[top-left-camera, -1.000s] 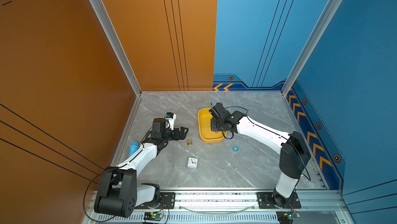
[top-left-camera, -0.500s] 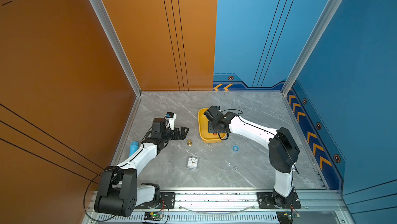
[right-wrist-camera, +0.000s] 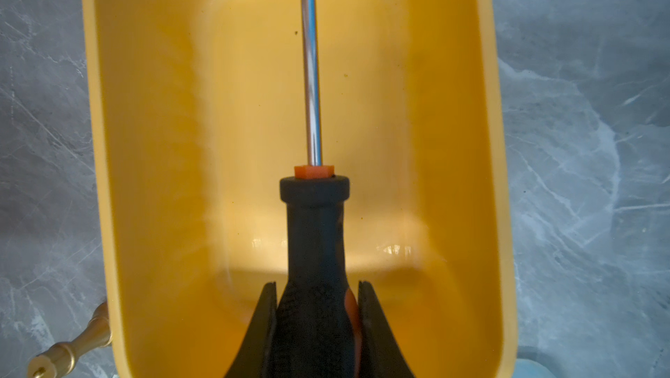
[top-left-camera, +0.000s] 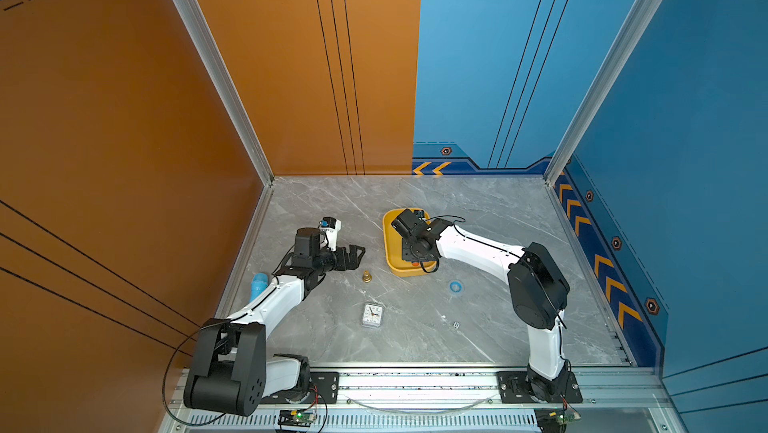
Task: Put the screwdriver in the bin
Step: 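Lower the screwdriver into the yellow bin with the right gripper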
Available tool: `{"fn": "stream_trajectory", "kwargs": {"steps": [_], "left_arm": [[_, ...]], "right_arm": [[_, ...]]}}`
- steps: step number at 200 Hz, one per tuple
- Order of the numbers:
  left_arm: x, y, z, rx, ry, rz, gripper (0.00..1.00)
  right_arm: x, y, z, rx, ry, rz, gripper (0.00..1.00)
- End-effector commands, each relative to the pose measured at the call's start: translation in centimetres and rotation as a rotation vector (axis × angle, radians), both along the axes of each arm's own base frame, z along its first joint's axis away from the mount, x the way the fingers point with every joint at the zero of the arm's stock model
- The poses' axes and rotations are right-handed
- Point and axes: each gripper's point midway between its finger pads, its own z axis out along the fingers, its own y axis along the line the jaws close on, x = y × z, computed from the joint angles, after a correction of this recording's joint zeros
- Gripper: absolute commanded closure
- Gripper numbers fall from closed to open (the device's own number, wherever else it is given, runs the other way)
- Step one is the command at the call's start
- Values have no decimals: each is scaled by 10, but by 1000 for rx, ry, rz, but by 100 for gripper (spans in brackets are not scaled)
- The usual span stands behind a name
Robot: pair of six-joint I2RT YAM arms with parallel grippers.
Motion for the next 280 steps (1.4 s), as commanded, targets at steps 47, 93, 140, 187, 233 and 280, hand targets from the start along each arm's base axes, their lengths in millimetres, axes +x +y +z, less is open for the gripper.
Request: {"fn": "stream_trajectory", "kwargs": {"steps": [47, 93, 140, 187, 233, 280], "left_arm": [[1, -1, 1, -19, 0, -12, 2], [2, -1, 0, -24, 6, -11, 2], [1, -1, -2, -26, 10, -10, 2], [1, 0, -2, -27, 10, -8, 2], [2, 0, -1, -27, 9, -7, 2], [2, 1, -1, -23, 10, -3, 2]], "right_arm": [[-1, -1, -20, -39, 42, -19, 100], [-2, -1, -40, -64, 80, -9, 97], [-2, 1, -51, -75, 99, 5, 94], [-1, 1, -52, -78, 100, 7, 76], [0, 1, -39, -65, 82, 14, 61], [-3, -10, -5, -87, 56, 34, 52]]}}
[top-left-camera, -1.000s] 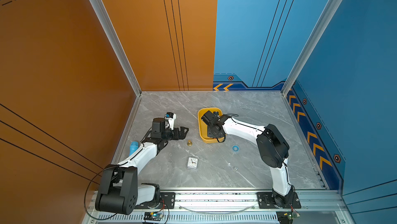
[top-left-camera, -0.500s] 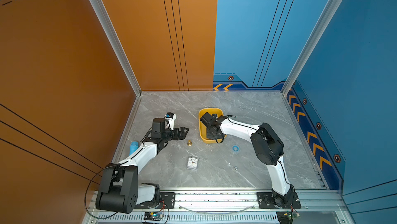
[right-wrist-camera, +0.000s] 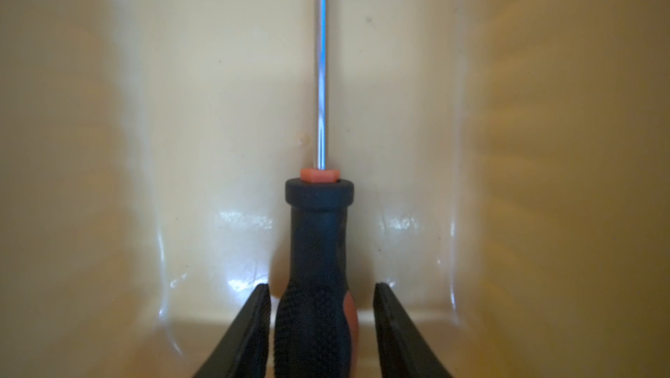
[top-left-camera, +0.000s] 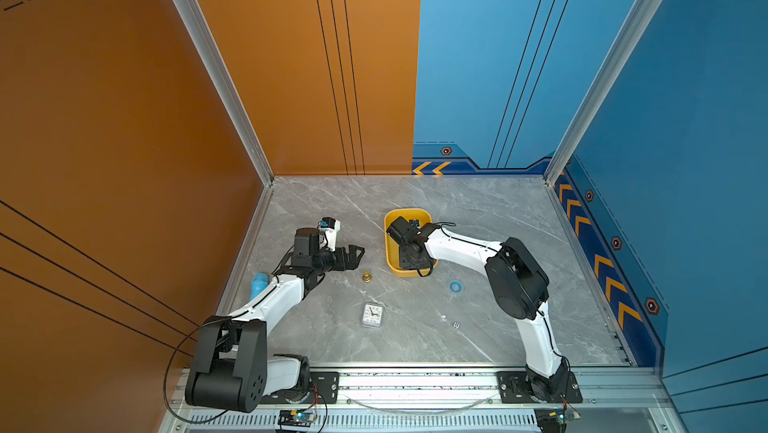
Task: Put the screwdriver in the bin
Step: 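Lower the screwdriver into the yellow bin with the right gripper, then open the right gripper and raise it away from the bin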
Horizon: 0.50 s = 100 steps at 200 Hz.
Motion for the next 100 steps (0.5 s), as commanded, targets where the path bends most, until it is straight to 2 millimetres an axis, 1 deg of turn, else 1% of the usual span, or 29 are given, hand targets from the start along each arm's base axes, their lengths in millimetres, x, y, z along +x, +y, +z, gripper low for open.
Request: {"fn": "stream_trajectory", "kwargs": {"steps": [1, 36, 64, 81, 100], "left_arm": [[1, 0, 3, -19, -4, -5, 2], [2, 1, 1, -17, 1, -3, 2], [4, 3, 3, -7, -6, 2, 2], [6, 6, 4, 2, -12, 9, 2], [8, 9, 6, 12, -21, 17, 2]], "right_arm": [[-1, -12, 45, -15, -38, 12, 52], [-6, -19, 72, -7, -59, 46, 48], [-12, -19, 96, 63, -58, 96, 45], [-18, -22, 109, 113, -41, 162, 42], [-25, -28, 122, 133, -46, 295, 41]]}}
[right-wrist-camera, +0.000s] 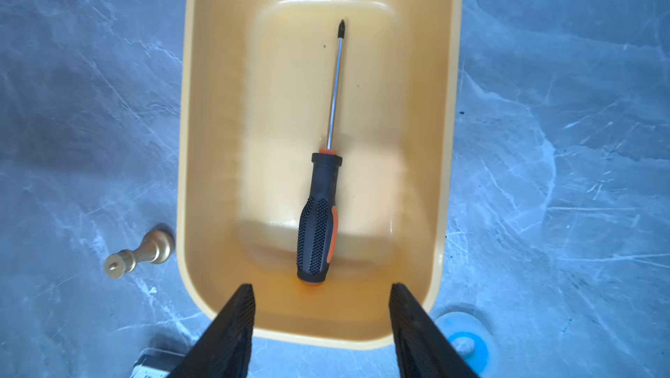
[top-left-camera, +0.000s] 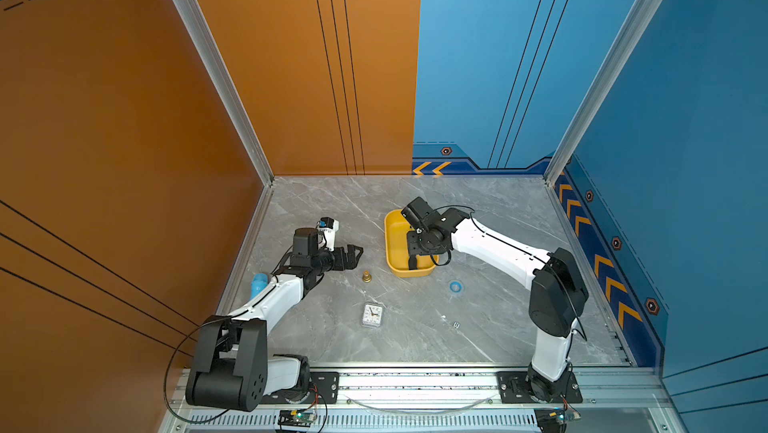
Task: Put the screwdriver in the bin
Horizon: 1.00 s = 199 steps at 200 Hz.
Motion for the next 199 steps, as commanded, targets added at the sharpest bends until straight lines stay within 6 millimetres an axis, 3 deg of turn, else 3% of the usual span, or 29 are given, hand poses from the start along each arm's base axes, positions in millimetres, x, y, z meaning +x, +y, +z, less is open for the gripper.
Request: {"fn": "stream_trajectory", "kwargs": {"steps": [1, 26, 63, 99, 199], "left_arm": [[7, 4, 7, 12, -25, 3, 2], [10, 7, 8, 23, -32, 11, 2], [11, 11, 6, 29, -29, 21, 2], [15, 17, 4, 42, -36, 43, 2], [23, 49, 25, 144, -195, 146, 2]], "right_arm": [[-18, -12, 14, -1, 20, 182, 41], [-17, -42, 19, -26, -28, 328, 40], [-25, -75, 8, 57, -45, 425, 40], [-27, -91, -7, 120, -156, 505, 42], [20, -185, -20, 115, -439, 145, 42]]}}
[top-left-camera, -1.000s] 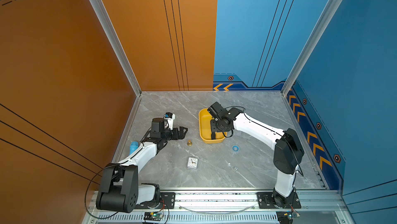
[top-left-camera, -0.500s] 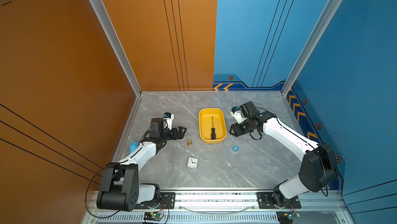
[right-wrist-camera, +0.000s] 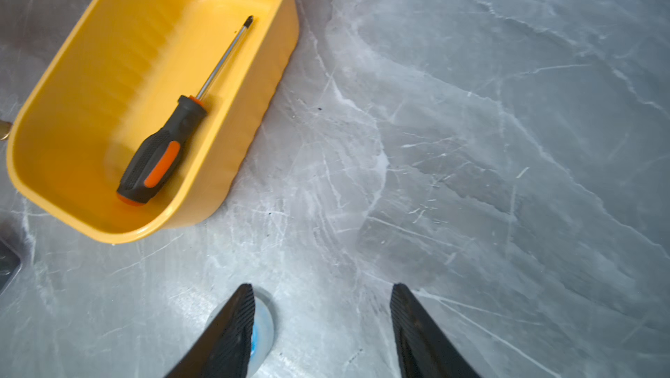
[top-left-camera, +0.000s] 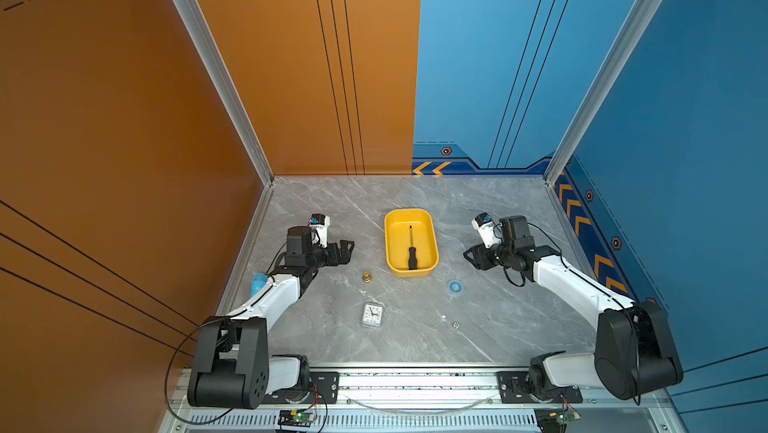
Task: Put the screwdriver in the bin
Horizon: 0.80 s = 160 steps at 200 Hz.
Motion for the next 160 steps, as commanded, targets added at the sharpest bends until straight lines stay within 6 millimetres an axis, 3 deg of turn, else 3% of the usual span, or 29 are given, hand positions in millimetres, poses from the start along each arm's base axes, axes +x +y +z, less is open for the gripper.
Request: {"fn": "stream_trajectory", "kwargs": {"steps": [1, 53, 74, 113, 160], "left_arm": [[5, 16, 13, 71, -94, 48, 2], [4, 53, 23, 218, -246, 202, 2], [-1, 68, 18, 260, -294, 277, 2], [2, 76, 5, 275, -315, 305, 2], [11, 73, -6, 296, -324, 278, 2]], "right_arm": [[20, -16, 14, 44, -143, -91, 42], [31, -64, 15, 37, -298, -279, 42], [35, -81, 16, 45, -360, -350, 42], [39, -106, 2, 7, -403, -458, 42], [43, -115, 2, -9, -434, -506, 42]]}}
